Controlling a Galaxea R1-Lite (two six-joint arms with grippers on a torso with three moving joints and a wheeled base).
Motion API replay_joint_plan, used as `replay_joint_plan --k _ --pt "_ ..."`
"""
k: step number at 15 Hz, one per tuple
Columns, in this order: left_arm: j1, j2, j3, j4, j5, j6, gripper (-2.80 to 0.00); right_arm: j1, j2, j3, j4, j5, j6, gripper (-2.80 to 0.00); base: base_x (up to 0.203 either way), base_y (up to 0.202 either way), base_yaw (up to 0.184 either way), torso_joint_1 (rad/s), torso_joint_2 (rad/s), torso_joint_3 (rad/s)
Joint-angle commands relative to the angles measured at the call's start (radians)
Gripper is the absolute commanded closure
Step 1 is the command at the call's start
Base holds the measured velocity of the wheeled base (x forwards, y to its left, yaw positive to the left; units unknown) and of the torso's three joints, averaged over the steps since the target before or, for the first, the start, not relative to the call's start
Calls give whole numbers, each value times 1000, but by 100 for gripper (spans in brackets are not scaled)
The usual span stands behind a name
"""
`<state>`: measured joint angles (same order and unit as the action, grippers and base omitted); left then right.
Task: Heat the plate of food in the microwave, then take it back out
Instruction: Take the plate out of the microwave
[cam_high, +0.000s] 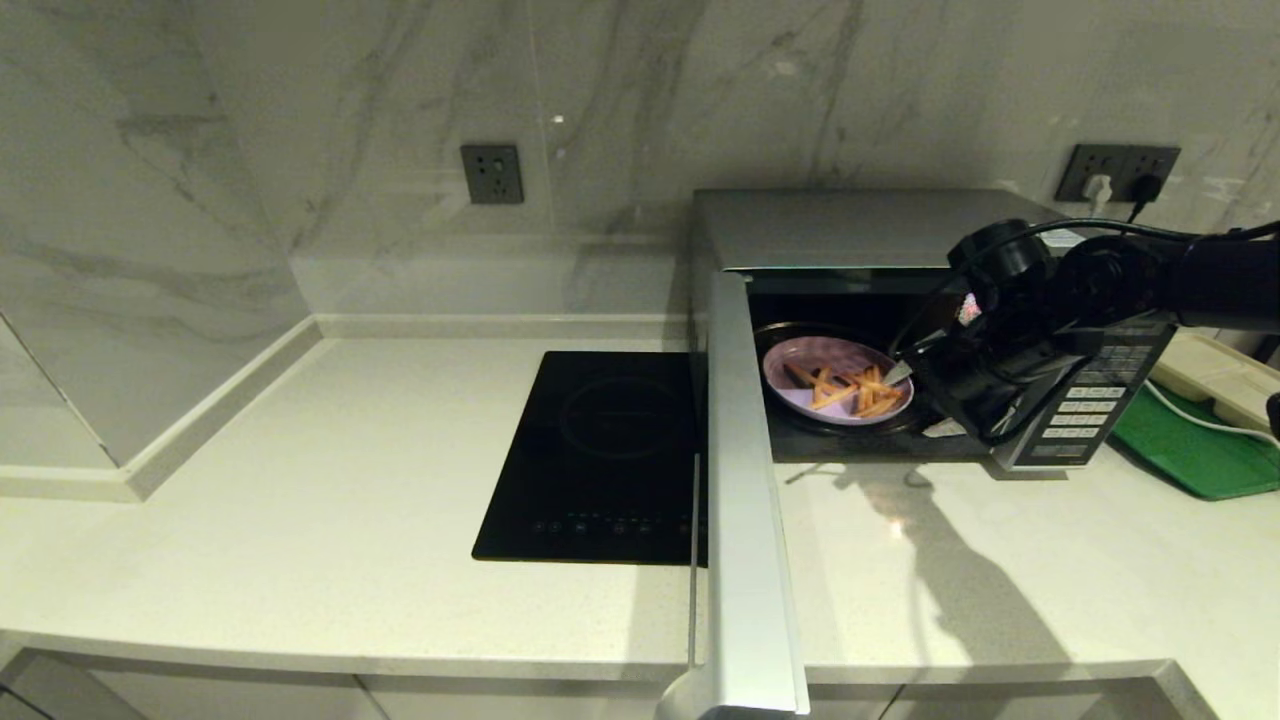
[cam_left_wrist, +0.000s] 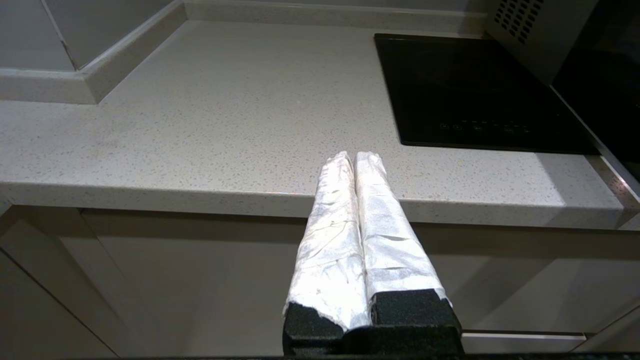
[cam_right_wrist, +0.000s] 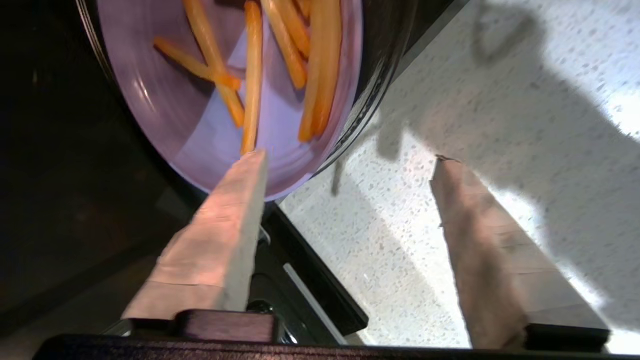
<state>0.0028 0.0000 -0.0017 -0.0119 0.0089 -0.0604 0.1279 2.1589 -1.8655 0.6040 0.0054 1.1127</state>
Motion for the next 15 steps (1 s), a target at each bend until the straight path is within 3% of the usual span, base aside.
replay_joint_plan --k 1,15 --pt "0 0 0 0 0 -1 0 4 2 -1 3 7 9 -280 0 0 0 0 0 0" --pt "0 0 0 0 0 -1 0 38 67 -36 2 12 8 -280 0 0 0 0 0 0"
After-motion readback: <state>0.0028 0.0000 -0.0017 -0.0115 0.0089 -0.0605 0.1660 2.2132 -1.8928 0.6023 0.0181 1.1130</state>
